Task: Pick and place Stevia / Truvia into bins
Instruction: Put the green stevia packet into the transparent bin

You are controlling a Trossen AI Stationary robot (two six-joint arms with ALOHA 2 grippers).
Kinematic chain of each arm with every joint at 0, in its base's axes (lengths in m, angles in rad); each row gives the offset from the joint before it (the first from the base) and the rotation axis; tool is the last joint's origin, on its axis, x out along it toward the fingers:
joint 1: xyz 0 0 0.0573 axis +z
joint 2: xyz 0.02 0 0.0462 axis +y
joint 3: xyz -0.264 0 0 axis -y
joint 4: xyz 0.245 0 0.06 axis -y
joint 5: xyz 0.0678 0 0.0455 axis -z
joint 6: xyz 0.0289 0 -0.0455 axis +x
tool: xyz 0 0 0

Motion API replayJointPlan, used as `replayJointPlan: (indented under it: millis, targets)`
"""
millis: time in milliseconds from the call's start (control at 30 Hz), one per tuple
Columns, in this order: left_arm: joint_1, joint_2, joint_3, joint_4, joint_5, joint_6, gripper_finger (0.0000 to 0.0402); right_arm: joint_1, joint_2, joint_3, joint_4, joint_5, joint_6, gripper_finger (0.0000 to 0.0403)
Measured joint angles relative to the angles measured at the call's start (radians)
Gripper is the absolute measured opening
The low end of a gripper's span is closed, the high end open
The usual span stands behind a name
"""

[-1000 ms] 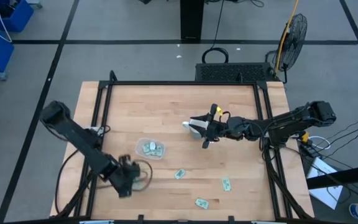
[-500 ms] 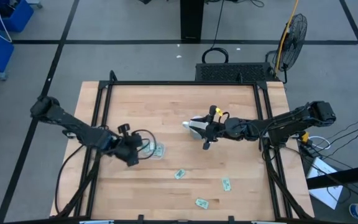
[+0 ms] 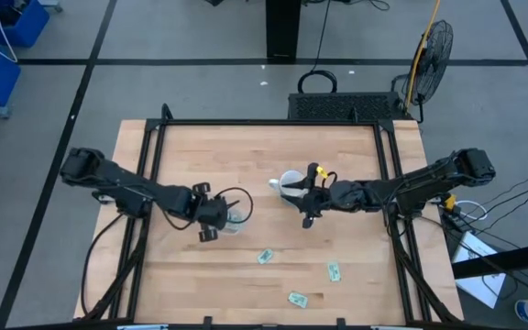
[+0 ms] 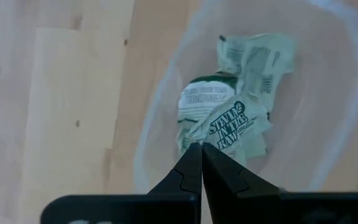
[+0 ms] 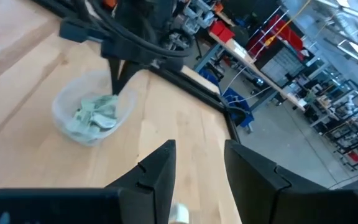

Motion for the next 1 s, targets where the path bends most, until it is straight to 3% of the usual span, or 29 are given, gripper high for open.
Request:
replayJointPlan:
  millis: [467, 600, 733, 900, 1000]
  targets:
    - [0.016, 0.003, 0.0, 0.02, -0.009, 0.058, 0.0075, 0.057, 0.0, 0.0, -0.106, -0.001, 0.055, 0.0132]
    - [0.017, -0.018, 0.026, 0.063, -0.033, 0.084, 0.0078, 0.103, 0.0, 0.015, -0.256, -0.001, 0.13, 0.0132]
    - [0.017, -0.037, 0.083, 0.154, -0.074, 0.169, 0.0078, 0.155, 0.0, 0.067, -0.476, -0.016, 0.324, 0.0132]
    - [0.018, -0.041, 0.143, 0.329, -0.098, 0.317, 0.0079, 0.204, 0.0, 0.071, -0.647, -0.285, 0.66, 0.0132]
    - [0.019, -0.041, 0.148, 0.431, -0.099, 0.375, 0.0079, 0.265, 0.01, 0.046, -0.683, -0.346, 0.846, 0.0132]
